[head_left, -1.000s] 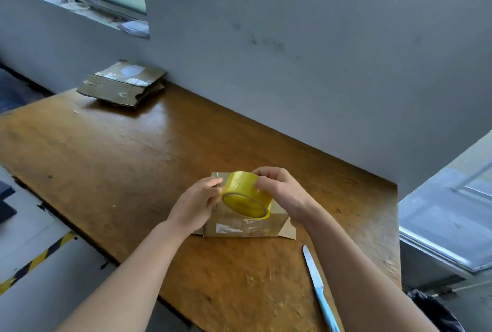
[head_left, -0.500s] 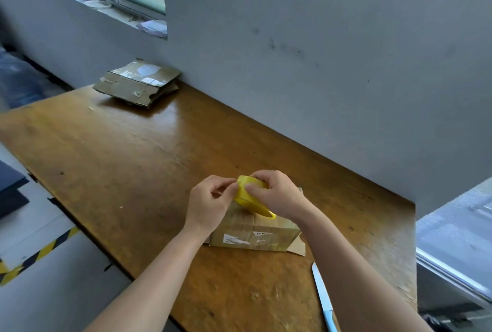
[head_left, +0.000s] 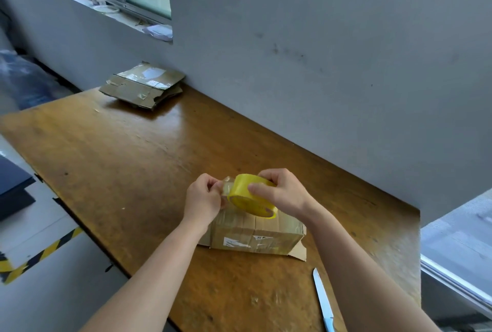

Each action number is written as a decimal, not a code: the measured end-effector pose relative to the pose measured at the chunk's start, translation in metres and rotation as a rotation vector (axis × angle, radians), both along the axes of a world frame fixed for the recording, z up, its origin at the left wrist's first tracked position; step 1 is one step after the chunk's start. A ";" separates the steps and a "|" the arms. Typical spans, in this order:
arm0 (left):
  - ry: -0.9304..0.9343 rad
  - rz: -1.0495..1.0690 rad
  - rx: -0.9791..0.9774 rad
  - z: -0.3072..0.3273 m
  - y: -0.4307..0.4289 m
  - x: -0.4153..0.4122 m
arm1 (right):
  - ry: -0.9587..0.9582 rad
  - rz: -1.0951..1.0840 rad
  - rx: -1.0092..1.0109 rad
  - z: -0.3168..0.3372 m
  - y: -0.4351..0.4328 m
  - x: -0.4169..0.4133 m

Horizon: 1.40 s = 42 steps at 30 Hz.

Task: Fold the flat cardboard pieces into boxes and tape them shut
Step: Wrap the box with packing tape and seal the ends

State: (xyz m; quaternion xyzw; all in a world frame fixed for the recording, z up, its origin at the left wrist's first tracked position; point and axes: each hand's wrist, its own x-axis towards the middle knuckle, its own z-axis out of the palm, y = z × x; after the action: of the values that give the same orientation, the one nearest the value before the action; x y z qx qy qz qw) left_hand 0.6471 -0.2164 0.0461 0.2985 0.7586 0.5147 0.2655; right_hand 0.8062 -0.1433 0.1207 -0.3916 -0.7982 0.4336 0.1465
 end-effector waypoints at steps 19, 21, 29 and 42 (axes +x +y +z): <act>0.161 -0.293 0.148 -0.012 -0.006 -0.002 | 0.326 -0.220 -0.335 -0.030 0.009 0.017; 0.160 -0.308 0.116 -0.015 -0.006 -0.004 | 0.147 -0.290 -0.049 -0.036 0.008 0.015; 0.057 -0.291 0.071 -0.027 -0.005 -0.005 | -0.082 0.003 1.003 -0.049 -0.020 0.021; -0.285 -0.331 0.197 -0.017 -0.010 -0.010 | -0.289 0.069 0.752 -0.030 -0.005 0.004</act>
State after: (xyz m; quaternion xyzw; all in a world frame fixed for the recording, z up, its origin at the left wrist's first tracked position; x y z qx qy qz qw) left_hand 0.6370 -0.2261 0.0290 0.3675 0.6005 0.5726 0.4202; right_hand 0.8099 -0.1480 0.0904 -0.3405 -0.9263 0.0566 0.1513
